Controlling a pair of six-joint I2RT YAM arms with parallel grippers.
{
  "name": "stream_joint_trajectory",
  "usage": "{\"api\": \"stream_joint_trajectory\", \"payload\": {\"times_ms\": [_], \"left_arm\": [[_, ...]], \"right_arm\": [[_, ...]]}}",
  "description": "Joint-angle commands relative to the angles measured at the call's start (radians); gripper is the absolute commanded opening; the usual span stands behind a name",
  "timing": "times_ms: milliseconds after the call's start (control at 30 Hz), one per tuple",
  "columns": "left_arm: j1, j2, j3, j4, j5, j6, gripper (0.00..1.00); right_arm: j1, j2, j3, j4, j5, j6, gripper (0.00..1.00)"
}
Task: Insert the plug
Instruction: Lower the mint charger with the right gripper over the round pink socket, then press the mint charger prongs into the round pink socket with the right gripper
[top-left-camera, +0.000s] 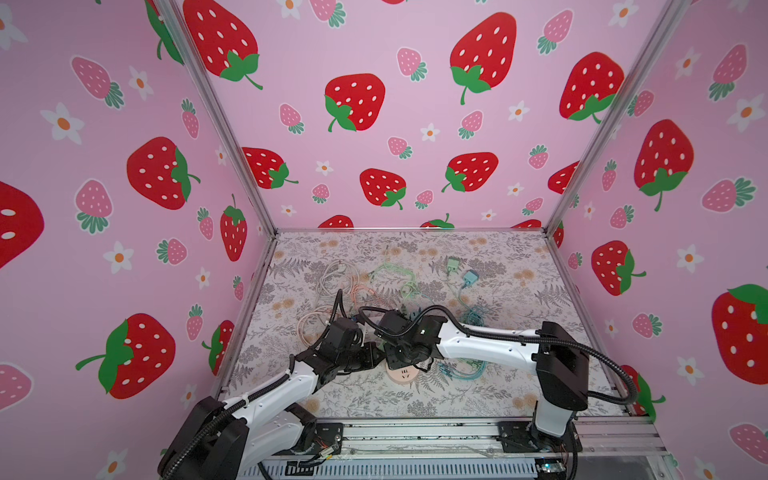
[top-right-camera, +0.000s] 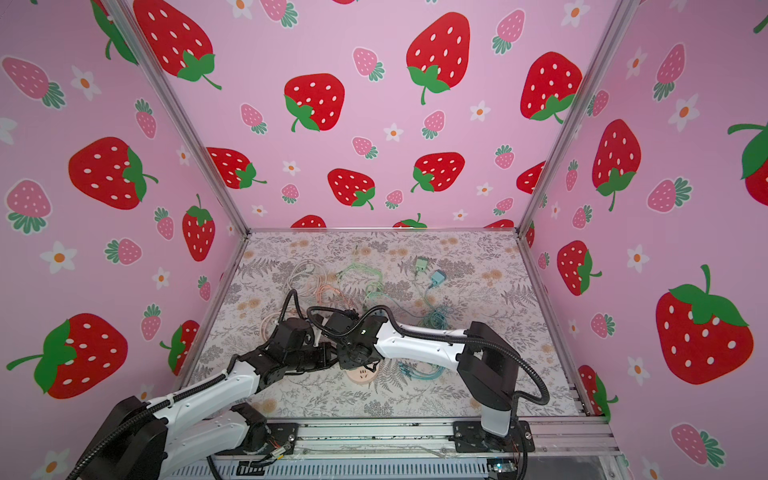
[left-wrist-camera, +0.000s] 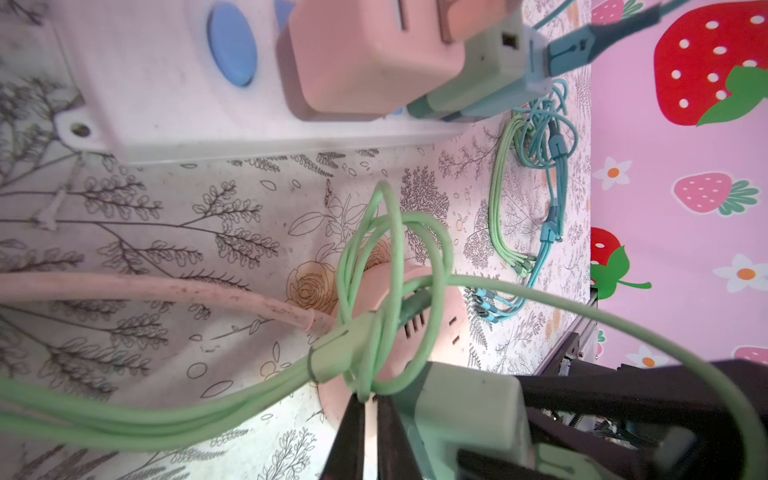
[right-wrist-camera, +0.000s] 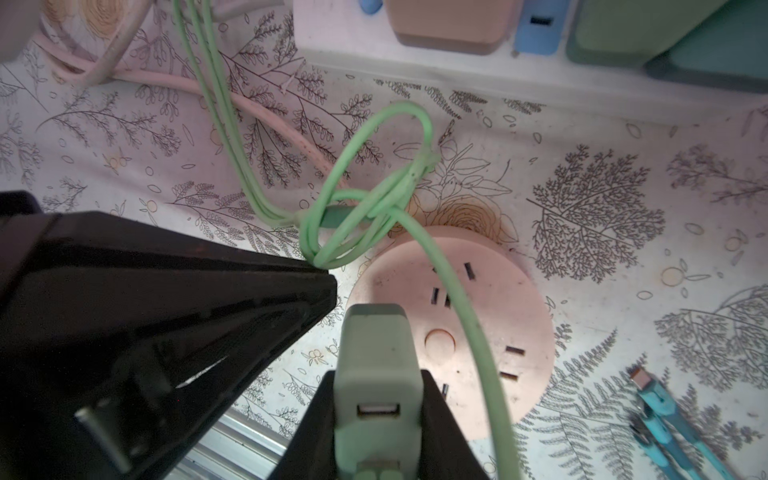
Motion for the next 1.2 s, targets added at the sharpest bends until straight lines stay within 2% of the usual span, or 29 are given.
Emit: {"api": "stream_joint_trajectory", "payload": {"times_ms": [0, 667, 800, 1167], "left_arm": [[-0.005, -0.001, -0.025, 0.019, 0.005, 0.009, 0.11], [-0.007, 0.051, -0.061, 0.088, -0.003, 0.008, 0.07], [-0.006, 0.027, -0.051, 0.006, -0.084, 0.008, 0.07], [0.003, -0.137, -0.082, -0.117, -0.170, -0.015, 0.07]], "right_arm": [[0.010, 0.032, -0.015, -0.007, 0.033, 0.040, 0.00], [0.018, 0.170, 0.069, -0.133, 0.124, 0.031, 0.01], [0.018, 0.209, 0.111, -0.176, 0.144, 0.019, 0.01], [0.018, 0.304, 0.114, -0.215, 0.156, 0.015, 0.02]]}}
